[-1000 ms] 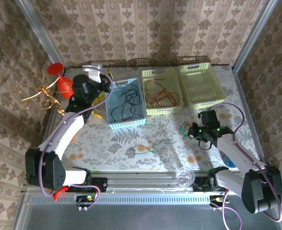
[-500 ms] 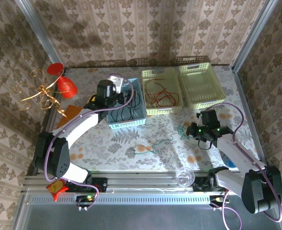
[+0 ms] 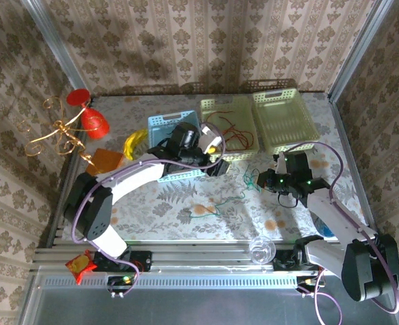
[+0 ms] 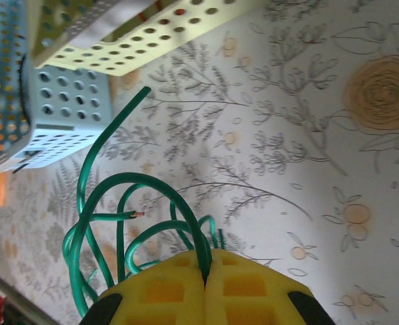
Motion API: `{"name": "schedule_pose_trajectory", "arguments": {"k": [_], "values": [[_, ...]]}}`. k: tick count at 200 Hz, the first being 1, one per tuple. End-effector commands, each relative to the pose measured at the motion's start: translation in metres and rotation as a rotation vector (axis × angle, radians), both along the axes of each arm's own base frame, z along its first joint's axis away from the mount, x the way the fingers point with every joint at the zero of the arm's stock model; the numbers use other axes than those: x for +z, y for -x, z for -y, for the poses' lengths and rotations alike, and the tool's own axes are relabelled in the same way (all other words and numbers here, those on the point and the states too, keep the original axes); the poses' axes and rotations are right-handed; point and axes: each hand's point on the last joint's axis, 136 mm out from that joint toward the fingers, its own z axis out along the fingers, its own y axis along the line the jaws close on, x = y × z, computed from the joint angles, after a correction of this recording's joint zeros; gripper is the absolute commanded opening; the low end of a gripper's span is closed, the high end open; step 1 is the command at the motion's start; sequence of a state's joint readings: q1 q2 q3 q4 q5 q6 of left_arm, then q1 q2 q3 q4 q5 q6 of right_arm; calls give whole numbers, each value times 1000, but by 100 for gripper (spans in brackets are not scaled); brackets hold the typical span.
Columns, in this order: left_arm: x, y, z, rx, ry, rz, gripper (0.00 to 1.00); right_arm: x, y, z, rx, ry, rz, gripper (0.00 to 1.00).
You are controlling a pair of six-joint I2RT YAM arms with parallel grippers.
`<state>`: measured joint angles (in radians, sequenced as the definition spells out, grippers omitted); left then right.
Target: Untangle the cables
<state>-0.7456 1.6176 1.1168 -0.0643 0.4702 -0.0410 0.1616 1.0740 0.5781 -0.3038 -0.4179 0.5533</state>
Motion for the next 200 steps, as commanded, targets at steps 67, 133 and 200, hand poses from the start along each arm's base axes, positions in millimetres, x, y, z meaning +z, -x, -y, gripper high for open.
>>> {"name": "schedule_pose_trajectory", "arguments": {"k": [67,133,200], "values": [[-24,20,53,-178,-58,10,79,11,-4,-17,63,-74,12,0],[-24,13,71,-207,-2,-53,64,12,3,-19,90,-61,18,0],[-41,23,80,-273,-7,-163,60,15,-4,-14,58,-40,48,0]]}}
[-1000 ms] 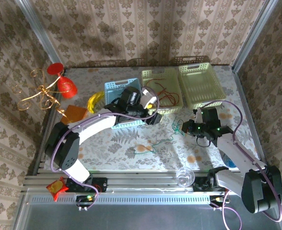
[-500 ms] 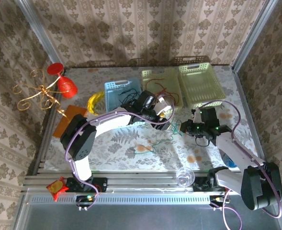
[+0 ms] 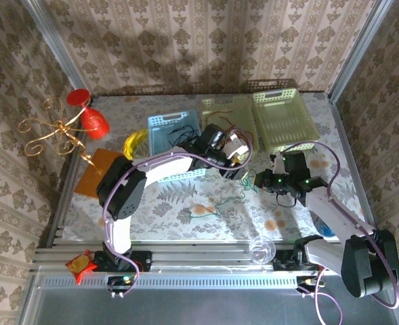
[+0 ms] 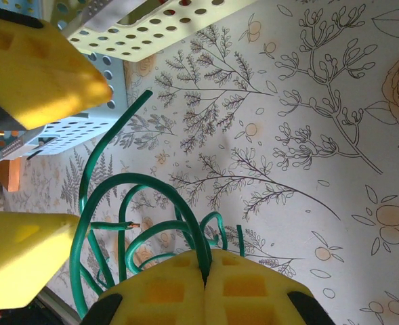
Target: Untangle the cables
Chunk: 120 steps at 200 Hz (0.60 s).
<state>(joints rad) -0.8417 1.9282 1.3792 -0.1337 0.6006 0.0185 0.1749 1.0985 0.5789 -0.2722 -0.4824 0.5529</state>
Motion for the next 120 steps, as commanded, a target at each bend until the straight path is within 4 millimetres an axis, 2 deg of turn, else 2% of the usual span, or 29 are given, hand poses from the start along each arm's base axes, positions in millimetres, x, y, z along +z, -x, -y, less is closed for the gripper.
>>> {"name": "schedule_pose_trajectory", "arguments": {"k": [1,12,48,77,92,120], "values": [[-1,7,4,-43,16,-74,60,14,-5,0,2,10,51,0],[-6,7,5,-46,12,-93,57,14,-7,1,-8,13,57,0],[-18,13,7,-70,-7,-173,34,17,-12,7,-51,31,79,0],[-23,5,6,-27,-12,-165,0,15,-13,10,-73,45,74,0],[-22,-10,1,52,-24,-110,0,9,-12,21,-125,94,54,0],[-13,-34,-25,195,-15,-36,0,-7,-6,60,-274,266,2,0]]}}
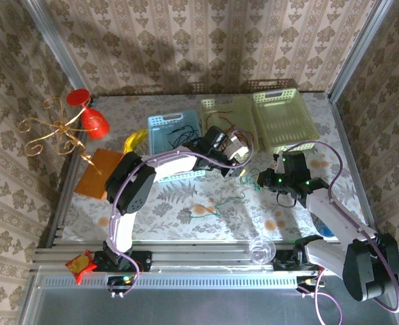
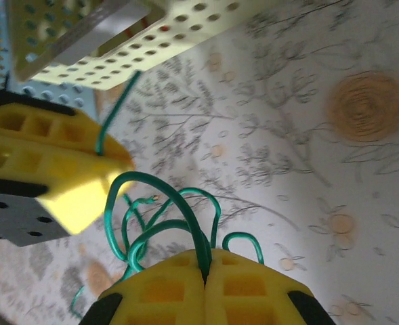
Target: Untangle the cables
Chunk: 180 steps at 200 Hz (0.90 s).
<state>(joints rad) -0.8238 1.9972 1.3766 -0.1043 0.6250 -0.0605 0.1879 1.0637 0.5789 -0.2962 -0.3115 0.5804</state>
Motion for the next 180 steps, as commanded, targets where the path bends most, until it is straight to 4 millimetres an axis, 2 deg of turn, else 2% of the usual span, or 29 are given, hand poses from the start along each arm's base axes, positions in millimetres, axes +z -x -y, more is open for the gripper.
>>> {"name": "schedule_pose_trajectory", "arguments": {"k": [1,38,73,88,95,107,120,133,180], "values": [[16,-28,-26,154,-2,73,0,-4,1,39,-165,155,-21,0],[25,-39,-71,276,-1,99,0,-22,13,63,-249,247,-111,2],[36,-38,-92,310,3,114,0,-38,22,85,-336,321,-207,2],[44,-36,-95,311,25,118,0,-43,24,88,-356,319,-236,3],[47,-35,-95,309,34,118,0,-47,25,88,-354,315,-252,6],[53,-34,-93,299,47,124,0,-52,27,84,-328,303,-274,16],[55,-34,-90,292,49,130,0,-55,24,76,-297,271,-270,32],[55,-35,-88,287,41,144,0,-54,22,70,-273,241,-259,39],[52,-35,-83,271,31,142,0,-44,20,63,-221,219,-212,44]]}}
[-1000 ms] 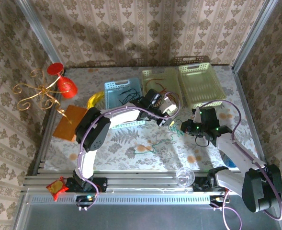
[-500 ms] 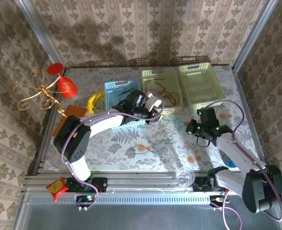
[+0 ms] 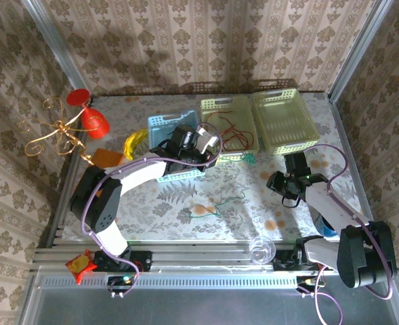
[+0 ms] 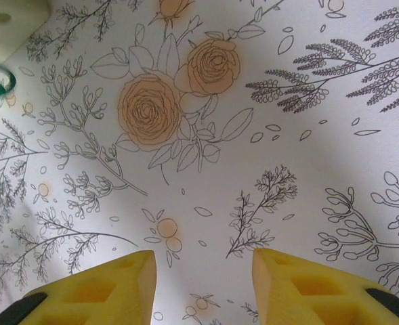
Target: Untangle the cables
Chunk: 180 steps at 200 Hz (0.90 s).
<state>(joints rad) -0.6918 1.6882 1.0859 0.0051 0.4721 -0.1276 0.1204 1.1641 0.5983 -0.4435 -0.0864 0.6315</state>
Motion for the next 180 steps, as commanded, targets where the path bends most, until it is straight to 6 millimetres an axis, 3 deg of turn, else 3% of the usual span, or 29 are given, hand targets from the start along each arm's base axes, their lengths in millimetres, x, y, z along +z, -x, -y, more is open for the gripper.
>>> {"name": "schedule_pose_trajectory", "arguments": {"k": [1,65,94,144,180], "values": [[15,-1,4,-13,8,35,0,2,8,3,18,21,-3,44],[9,16,11,-80,-2,12,0,44,-12,-53,214,-220,206,48],[8,21,16,-91,0,7,0,48,-16,-75,297,-245,202,49],[10,27,20,-105,8,-2,0,40,-37,-70,241,-189,193,49],[16,32,23,-128,28,-16,0,34,-47,-57,178,-120,174,47]]}}
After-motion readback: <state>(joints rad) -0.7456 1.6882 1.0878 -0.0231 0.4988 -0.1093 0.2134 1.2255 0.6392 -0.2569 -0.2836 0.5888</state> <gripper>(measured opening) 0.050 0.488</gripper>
